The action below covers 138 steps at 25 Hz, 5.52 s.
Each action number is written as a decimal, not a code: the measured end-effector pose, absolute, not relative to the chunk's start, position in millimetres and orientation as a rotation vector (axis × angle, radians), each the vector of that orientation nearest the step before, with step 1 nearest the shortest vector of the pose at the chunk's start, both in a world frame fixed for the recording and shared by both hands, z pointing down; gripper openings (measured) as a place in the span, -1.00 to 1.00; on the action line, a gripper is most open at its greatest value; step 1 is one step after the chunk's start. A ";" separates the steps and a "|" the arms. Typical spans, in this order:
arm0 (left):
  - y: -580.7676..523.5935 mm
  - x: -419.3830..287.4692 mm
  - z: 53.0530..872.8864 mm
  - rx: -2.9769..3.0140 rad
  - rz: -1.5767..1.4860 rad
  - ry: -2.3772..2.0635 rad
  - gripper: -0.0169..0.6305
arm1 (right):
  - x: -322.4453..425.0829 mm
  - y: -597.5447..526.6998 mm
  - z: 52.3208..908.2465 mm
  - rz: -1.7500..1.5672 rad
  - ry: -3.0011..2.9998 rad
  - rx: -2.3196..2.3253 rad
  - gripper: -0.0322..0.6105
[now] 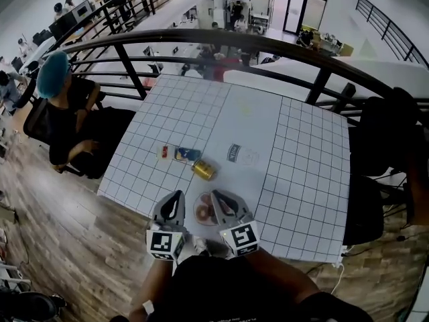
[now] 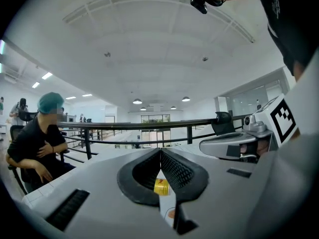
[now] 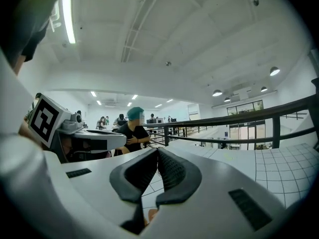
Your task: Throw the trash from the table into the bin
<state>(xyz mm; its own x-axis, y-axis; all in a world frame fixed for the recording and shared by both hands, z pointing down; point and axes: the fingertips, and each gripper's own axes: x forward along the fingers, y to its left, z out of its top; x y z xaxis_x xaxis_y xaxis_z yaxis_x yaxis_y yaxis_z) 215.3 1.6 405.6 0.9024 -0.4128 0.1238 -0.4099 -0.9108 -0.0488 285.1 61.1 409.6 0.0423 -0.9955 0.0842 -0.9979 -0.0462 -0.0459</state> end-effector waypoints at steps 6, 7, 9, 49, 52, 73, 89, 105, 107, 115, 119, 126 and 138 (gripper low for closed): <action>-13.4 232.8 413.6 -3.078 -0.217 0.546 -0.88 | 297.2 44.0 418.2 0.132 -2.060 2.280 -0.82; -17.1 234.6 415.3 -3.082 -0.219 0.535 -0.88 | 298.3 40.4 418.6 0.114 -2.044 2.284 -0.82; -25.0 237.4 418.7 -3.092 -0.224 0.519 -0.88 | 299.2 32.7 420.1 0.094 -2.025 2.284 -0.82; -120.7 263.2 479.8 -3.220 -0.329 0.311 -0.88 | 311.4 -80.4 567.3 0.464 -1.732 1.789 0.11; -122.1 262.7 481.3 -3.232 -0.319 0.307 -0.88 | 318.6 -83.3 581.9 0.462 -1.717 1.752 0.11; -131.7 246.1 487.9 -3.245 -0.336 0.378 -0.88 | 335.9 -93.6 620.6 0.521 -1.706 1.575 0.11; -118.4 244.8 471.6 -3.259 -0.299 0.431 -0.88 | 335.7 -79.8 554.1 0.471 -1.820 1.827 0.11; -87.5 255.7 444.3 -3.209 -0.247 0.445 -0.88 | 336.5 -48.0 419.1 0.320 -2.091 2.226 0.11; -82.3 256.2 435.9 -3.198 -0.225 0.456 -0.88 | 331.5 -42.1 413.7 0.319 -2.163 2.224 0.11; -47.7 254.6 421.3 -3.161 -0.211 0.502 -0.88 | 317.0 -10.0 386.8 0.203 -2.314 2.220 0.11; -33.2 251.7 419.8 -3.148 -0.213 0.547 -0.88 | 316.4 5.4 385.0 0.190 -2.337 2.191 0.11; -12.9 241.9 412.3 -3.115 -0.211 0.614 -0.88 | 306.9 30.7 378.5 0.167 -2.387 2.153 0.11; -6.2 168.0 417.6 -3.037 -0.259 0.919 -0.88 | 248.5 29.2 378.9 0.173 -2.584 1.945 0.11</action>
